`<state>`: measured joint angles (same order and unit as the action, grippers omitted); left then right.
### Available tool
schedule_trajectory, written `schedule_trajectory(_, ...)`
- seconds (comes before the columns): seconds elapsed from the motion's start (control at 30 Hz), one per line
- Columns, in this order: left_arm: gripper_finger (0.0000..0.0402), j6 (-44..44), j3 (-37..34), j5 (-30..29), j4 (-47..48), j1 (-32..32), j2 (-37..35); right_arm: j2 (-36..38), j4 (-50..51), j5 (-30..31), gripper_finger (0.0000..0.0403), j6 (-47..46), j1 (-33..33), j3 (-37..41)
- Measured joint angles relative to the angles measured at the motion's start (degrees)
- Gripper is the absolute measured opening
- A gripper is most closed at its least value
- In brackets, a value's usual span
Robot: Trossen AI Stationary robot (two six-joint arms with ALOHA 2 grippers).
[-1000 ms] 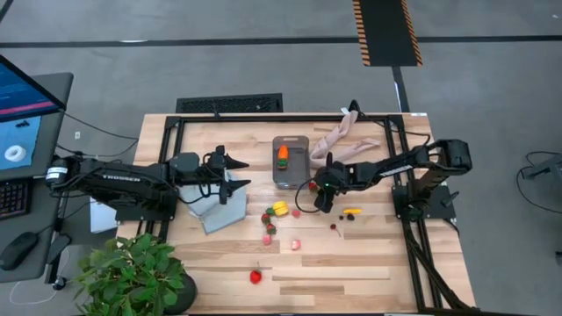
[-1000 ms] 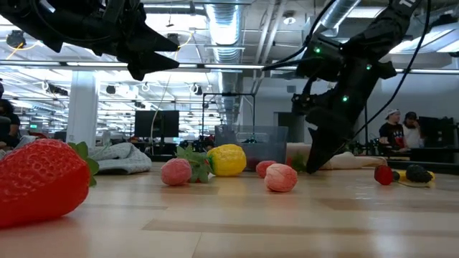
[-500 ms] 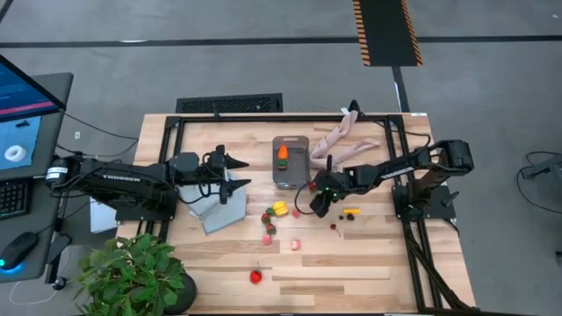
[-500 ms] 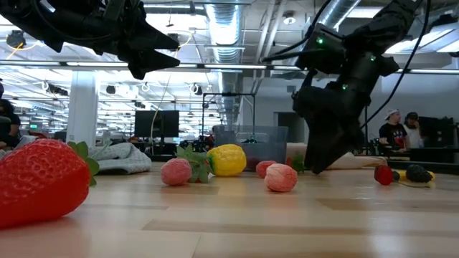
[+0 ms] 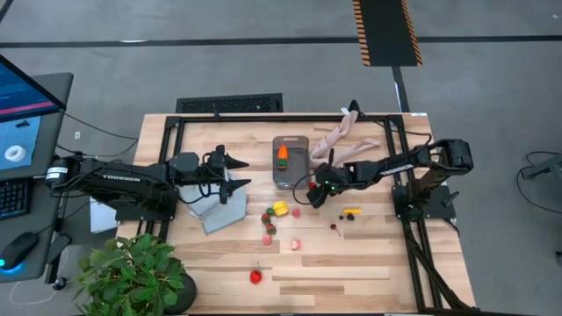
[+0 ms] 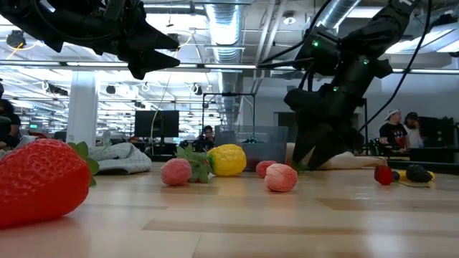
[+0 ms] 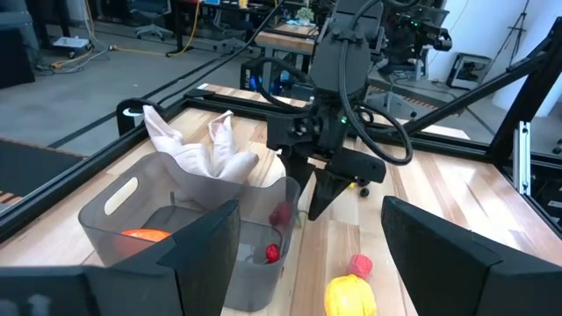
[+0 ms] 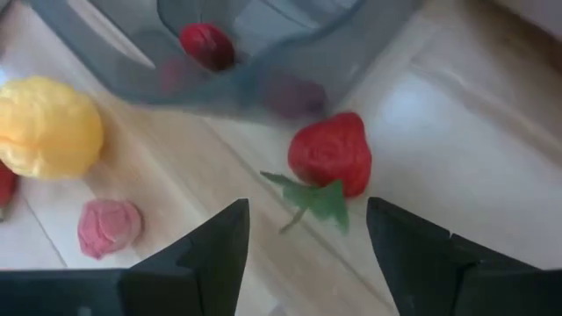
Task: Pick and placing Produce into tupperware
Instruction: Put the red strawberry into the black bin
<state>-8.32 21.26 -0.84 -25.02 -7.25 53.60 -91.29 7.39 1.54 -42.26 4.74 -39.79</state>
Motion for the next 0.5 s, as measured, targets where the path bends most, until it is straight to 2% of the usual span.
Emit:
schedule_trajectory(0.27,0.0267,0.0,0.0,0.0,0.0,0.0,0.0,0.0,-0.1,0.0,0.0247,-0.8,0.3,0.0)
schedule_trajectory(0.5,0.0267,0.0,0.0,0.0,0.0,0.0,0.0,0.0,0.5,0.0,0.0191,-1.3,0.3,-0.1)
